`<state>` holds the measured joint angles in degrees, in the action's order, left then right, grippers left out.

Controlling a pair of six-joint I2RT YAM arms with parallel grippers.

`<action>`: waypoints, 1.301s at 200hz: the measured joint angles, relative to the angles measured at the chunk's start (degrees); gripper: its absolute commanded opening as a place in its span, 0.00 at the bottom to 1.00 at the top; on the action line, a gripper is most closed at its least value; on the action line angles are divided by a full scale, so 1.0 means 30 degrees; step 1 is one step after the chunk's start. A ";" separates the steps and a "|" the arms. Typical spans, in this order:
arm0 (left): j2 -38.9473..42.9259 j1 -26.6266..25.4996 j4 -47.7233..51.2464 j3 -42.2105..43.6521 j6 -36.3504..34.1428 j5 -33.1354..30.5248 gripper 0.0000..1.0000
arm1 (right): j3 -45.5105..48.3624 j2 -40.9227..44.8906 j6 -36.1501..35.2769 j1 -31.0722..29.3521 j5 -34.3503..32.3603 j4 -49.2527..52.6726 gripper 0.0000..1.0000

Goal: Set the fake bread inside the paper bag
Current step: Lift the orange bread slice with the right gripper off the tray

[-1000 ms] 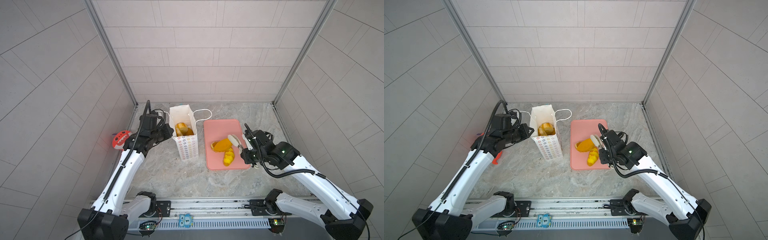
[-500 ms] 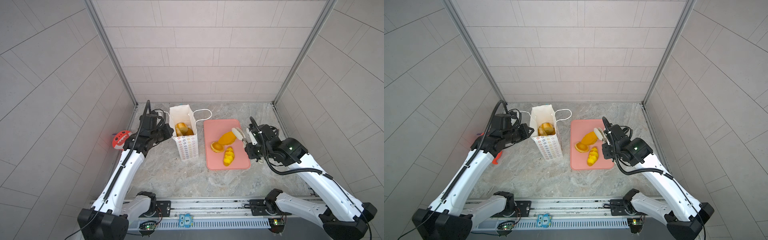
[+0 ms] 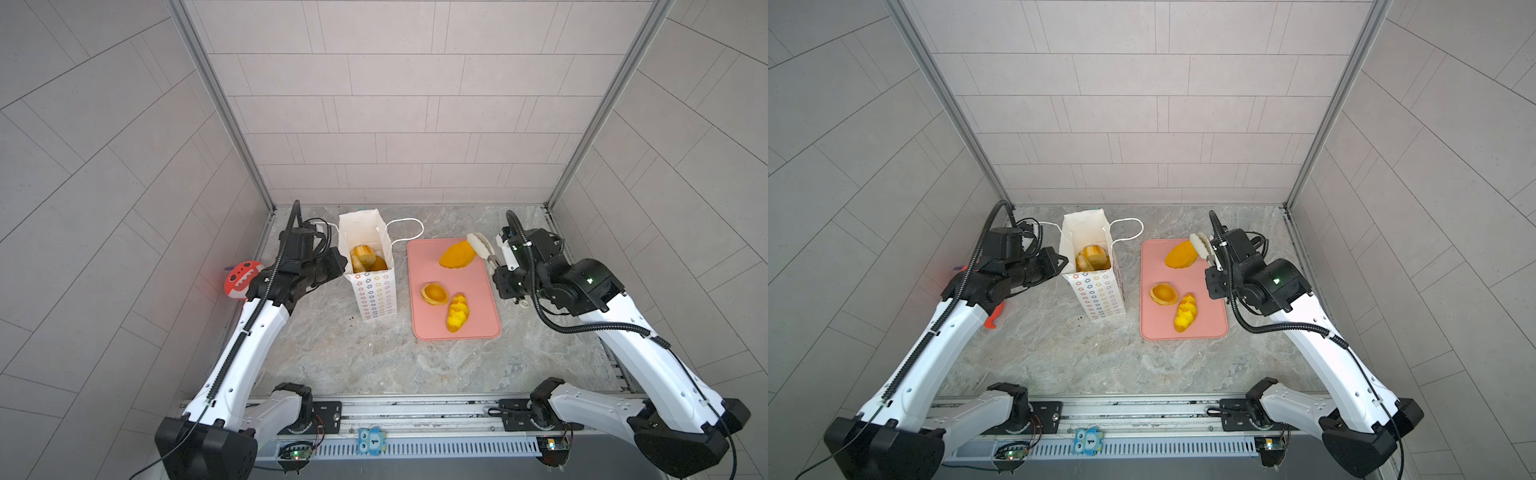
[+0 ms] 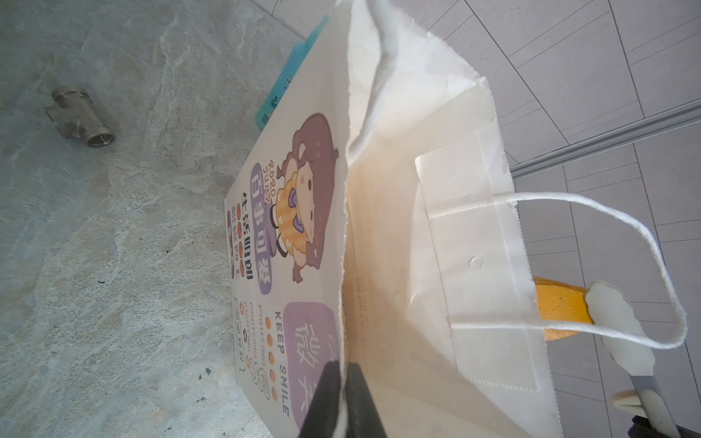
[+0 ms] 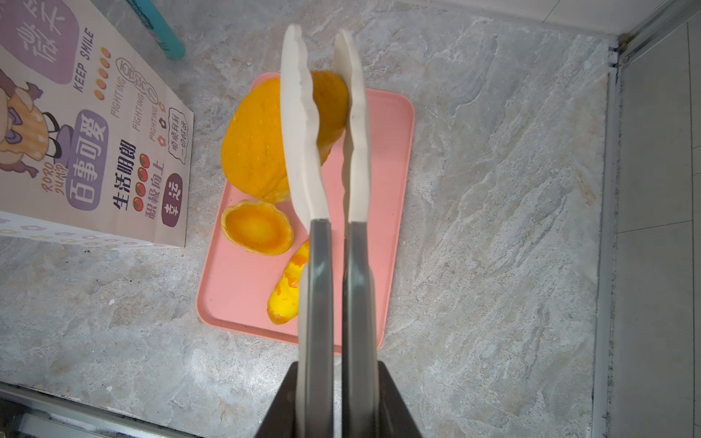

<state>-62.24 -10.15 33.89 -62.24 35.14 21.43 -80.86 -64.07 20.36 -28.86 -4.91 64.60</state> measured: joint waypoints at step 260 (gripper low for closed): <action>0.0036 0.0000 0.0095 -0.0036 0.0000 -0.0007 0.10 | -0.9209 -0.3606 -0.1078 0.0809 -0.0102 0.0124 0.17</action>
<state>-62.13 -10.15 34.17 -62.35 35.14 21.41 -108.49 -74.89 17.12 -26.44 -5.21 64.97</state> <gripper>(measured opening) 0.102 0.264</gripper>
